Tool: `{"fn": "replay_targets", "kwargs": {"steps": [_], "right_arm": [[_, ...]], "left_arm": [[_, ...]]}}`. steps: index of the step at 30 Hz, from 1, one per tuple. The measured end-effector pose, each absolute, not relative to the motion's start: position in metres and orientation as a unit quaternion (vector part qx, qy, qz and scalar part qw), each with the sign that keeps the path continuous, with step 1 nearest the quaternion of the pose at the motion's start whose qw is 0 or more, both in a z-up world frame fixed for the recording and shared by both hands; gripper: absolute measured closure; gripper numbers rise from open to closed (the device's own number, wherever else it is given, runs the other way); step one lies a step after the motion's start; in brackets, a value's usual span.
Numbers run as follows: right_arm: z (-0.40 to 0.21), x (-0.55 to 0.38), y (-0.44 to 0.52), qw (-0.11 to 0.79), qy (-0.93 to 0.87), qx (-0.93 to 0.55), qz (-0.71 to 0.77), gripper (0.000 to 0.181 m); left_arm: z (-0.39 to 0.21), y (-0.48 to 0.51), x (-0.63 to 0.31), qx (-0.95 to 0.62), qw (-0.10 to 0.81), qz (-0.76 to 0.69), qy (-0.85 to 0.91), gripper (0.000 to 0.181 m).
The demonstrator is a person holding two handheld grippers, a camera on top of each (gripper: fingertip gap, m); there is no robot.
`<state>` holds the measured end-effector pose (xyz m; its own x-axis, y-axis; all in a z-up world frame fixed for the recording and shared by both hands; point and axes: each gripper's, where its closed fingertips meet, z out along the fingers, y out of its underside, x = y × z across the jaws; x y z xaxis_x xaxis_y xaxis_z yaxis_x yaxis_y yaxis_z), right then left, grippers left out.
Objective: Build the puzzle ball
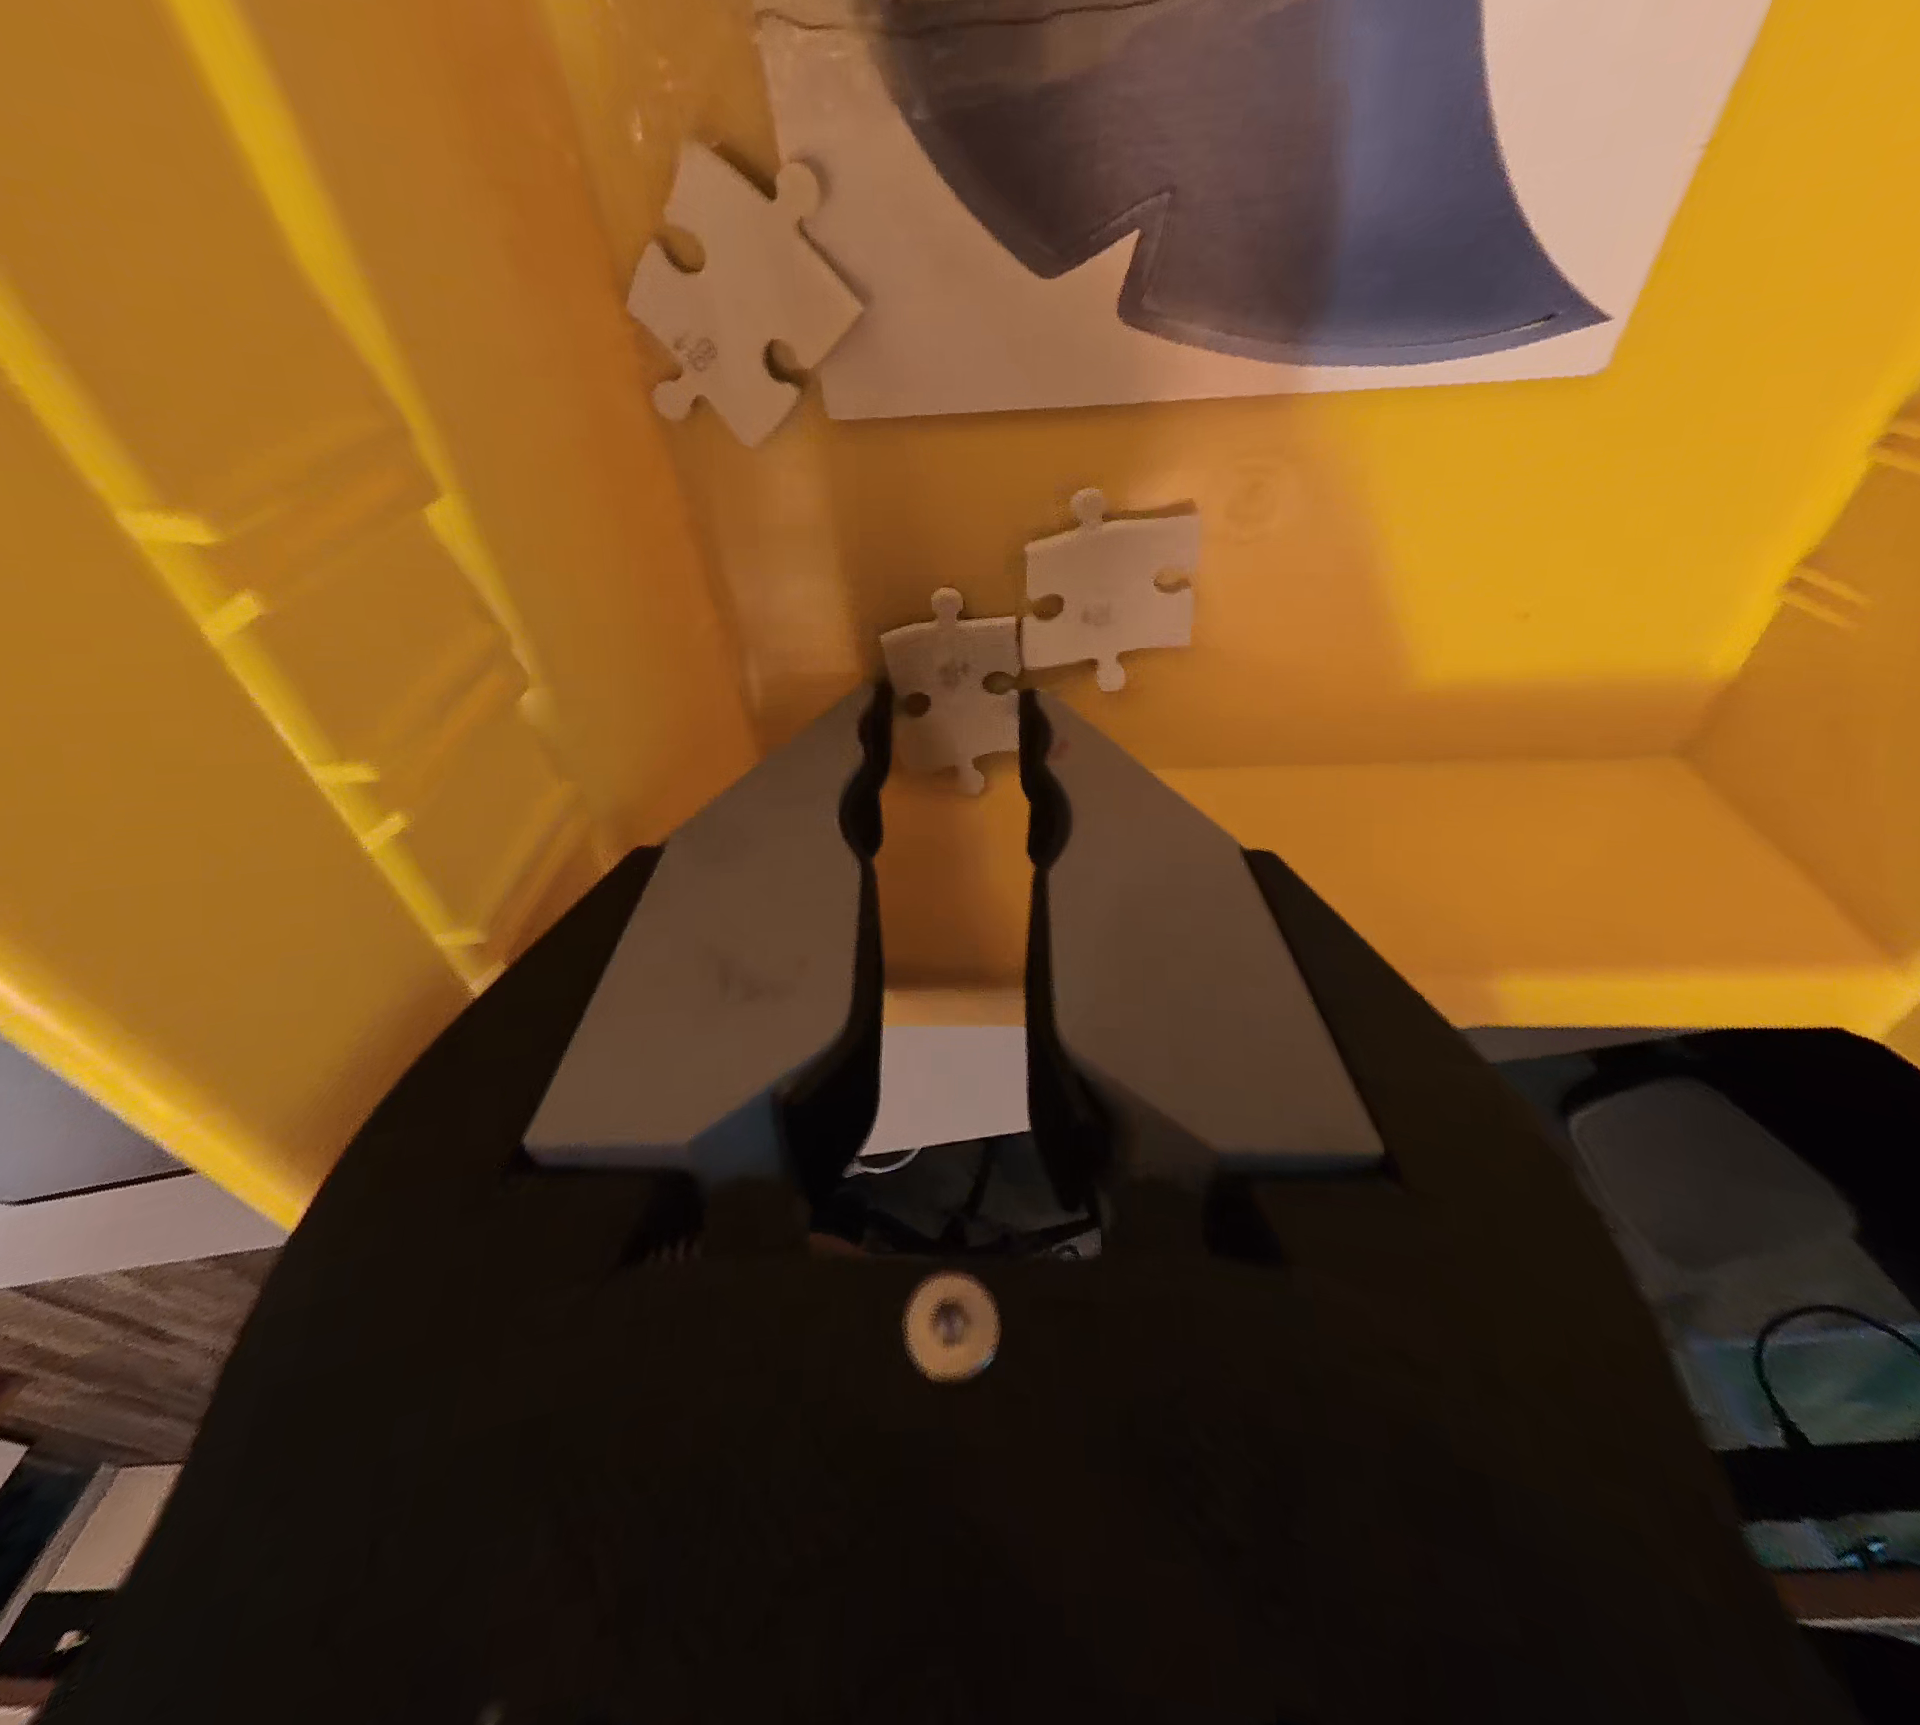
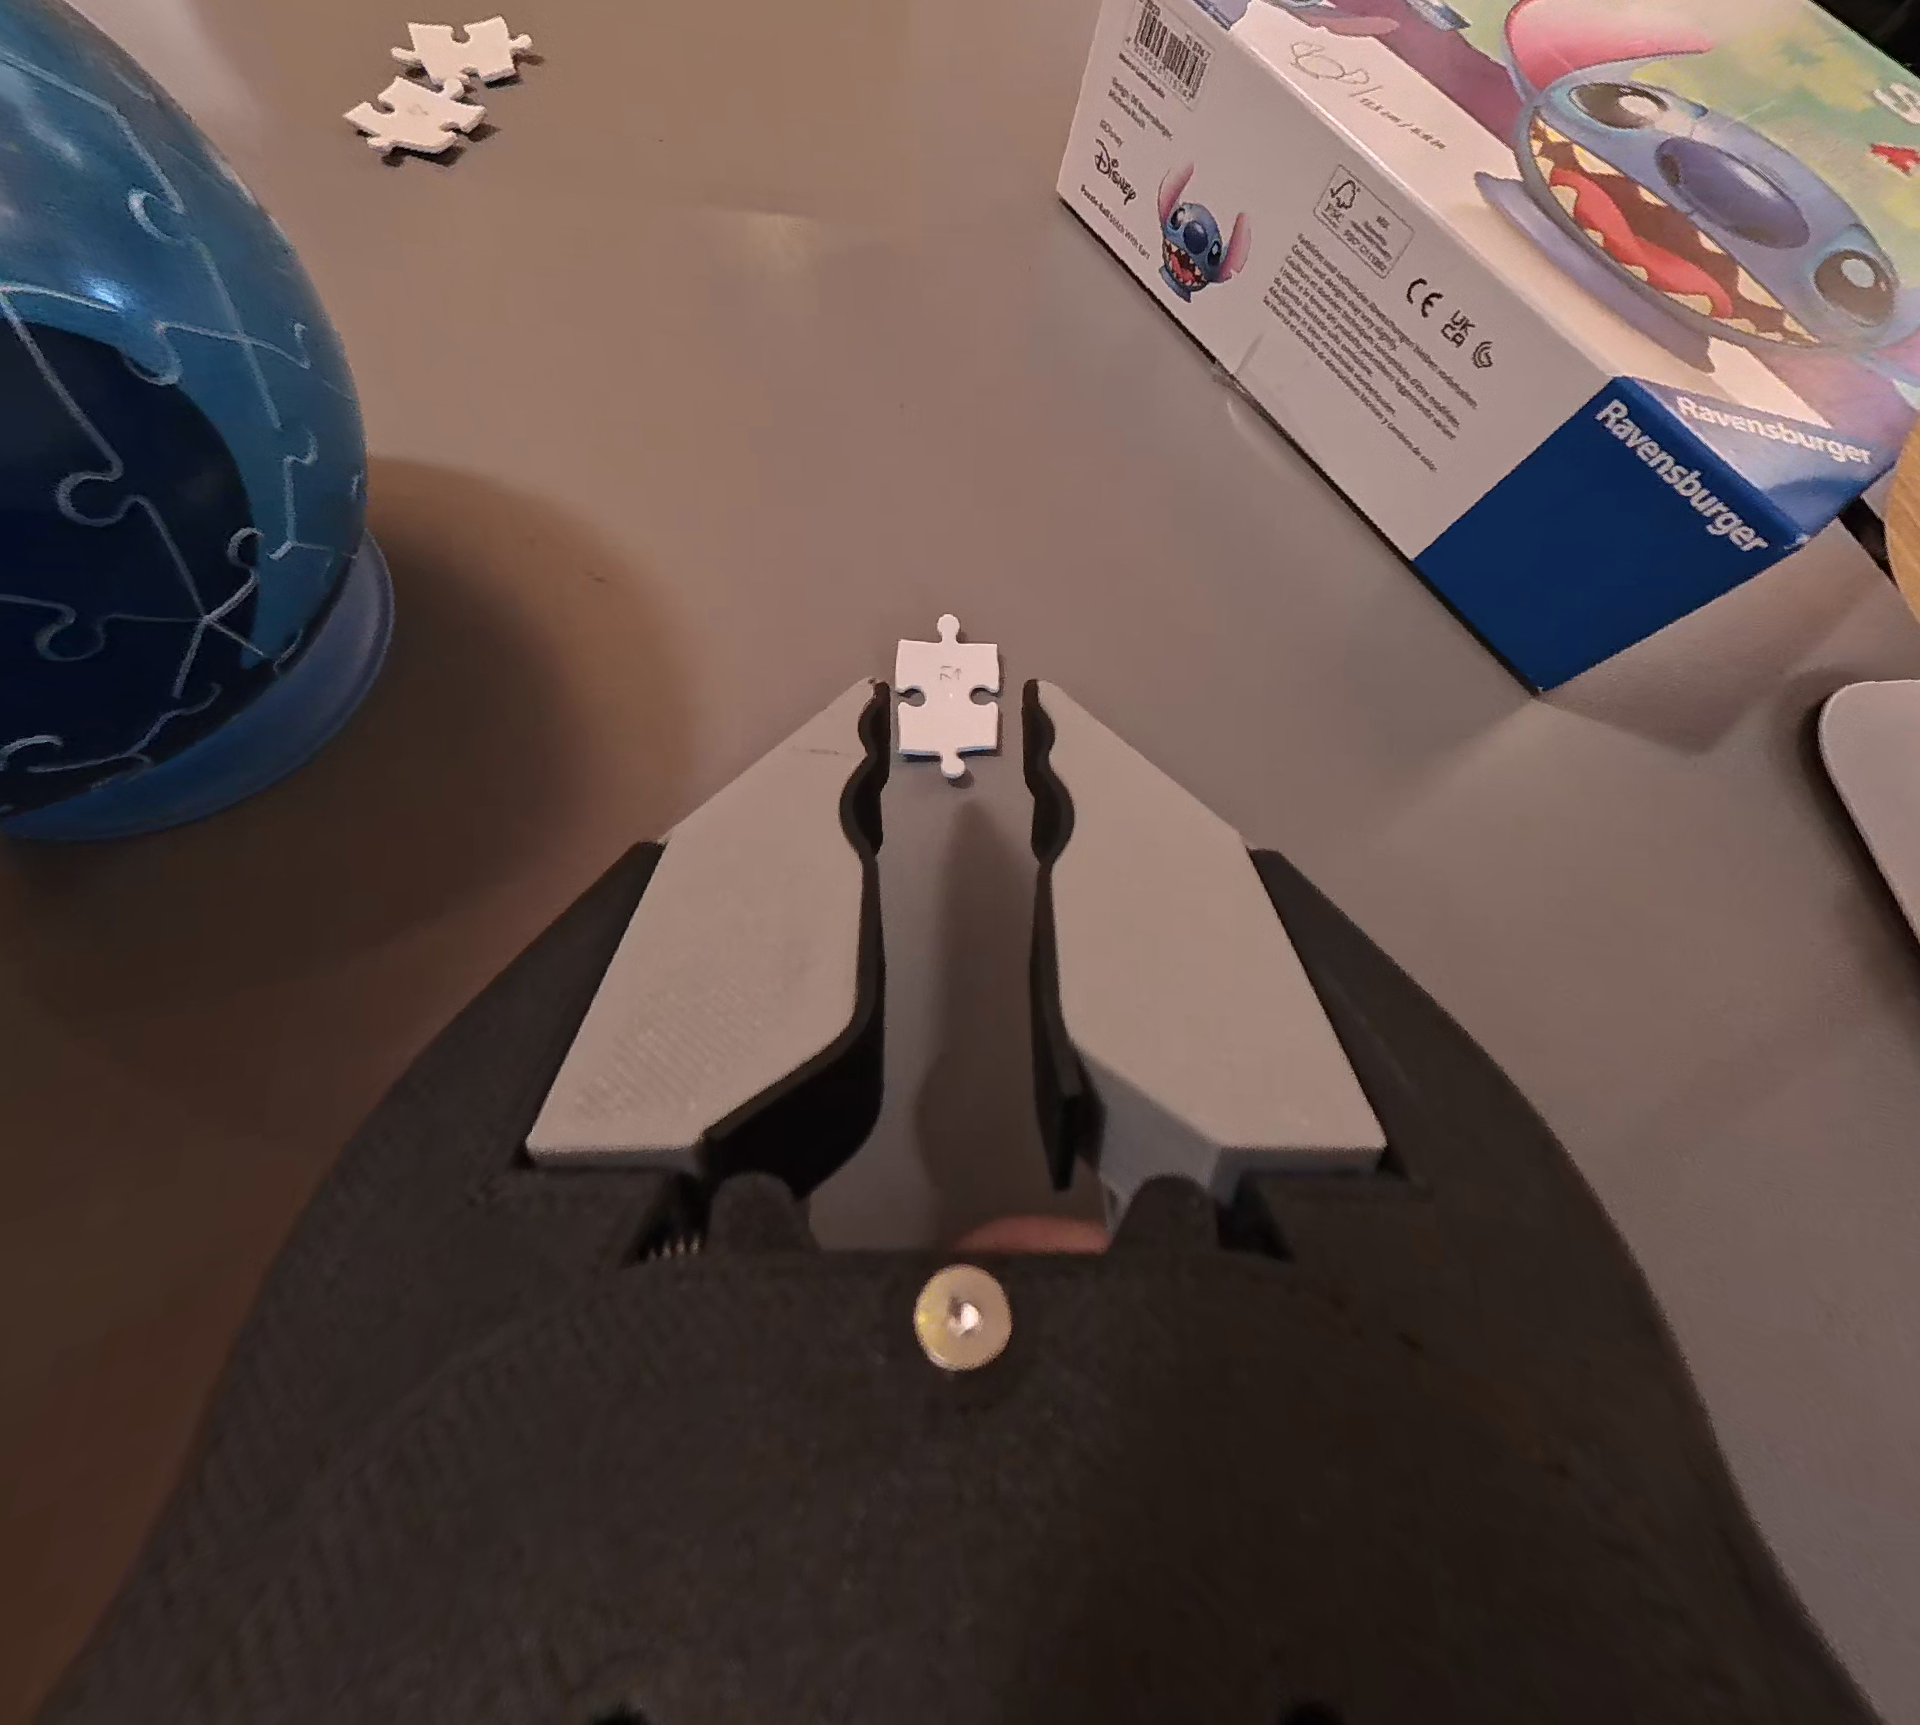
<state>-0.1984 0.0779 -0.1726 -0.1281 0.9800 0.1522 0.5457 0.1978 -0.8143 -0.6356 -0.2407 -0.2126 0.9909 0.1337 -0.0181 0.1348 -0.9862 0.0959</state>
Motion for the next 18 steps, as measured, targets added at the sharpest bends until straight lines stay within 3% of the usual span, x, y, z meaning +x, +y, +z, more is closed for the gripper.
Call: {"fn": "replay_targets", "kwargs": {"steps": [11,15,18], "right_arm": [[-0.172,-0.197,0.076,0.356,-0.689,-0.553,0.303,0.159],[-0.174,-0.197,0.077,0.354,-0.692,-0.554,0.299,0.159],[-0.176,-0.197,0.078,0.353,-0.694,-0.554,0.294,0.159]], "left_arm": [[-0.195,-0.238,-0.641,0.997,0.029,-0.053,0.049,0.159],[-0.149,-0.214,-0.628,0.992,-0.031,-0.118,0.012,0.159],[-0.120,-0.171,-0.566,0.985,-0.115,-0.105,-0.070,0.159]]}}
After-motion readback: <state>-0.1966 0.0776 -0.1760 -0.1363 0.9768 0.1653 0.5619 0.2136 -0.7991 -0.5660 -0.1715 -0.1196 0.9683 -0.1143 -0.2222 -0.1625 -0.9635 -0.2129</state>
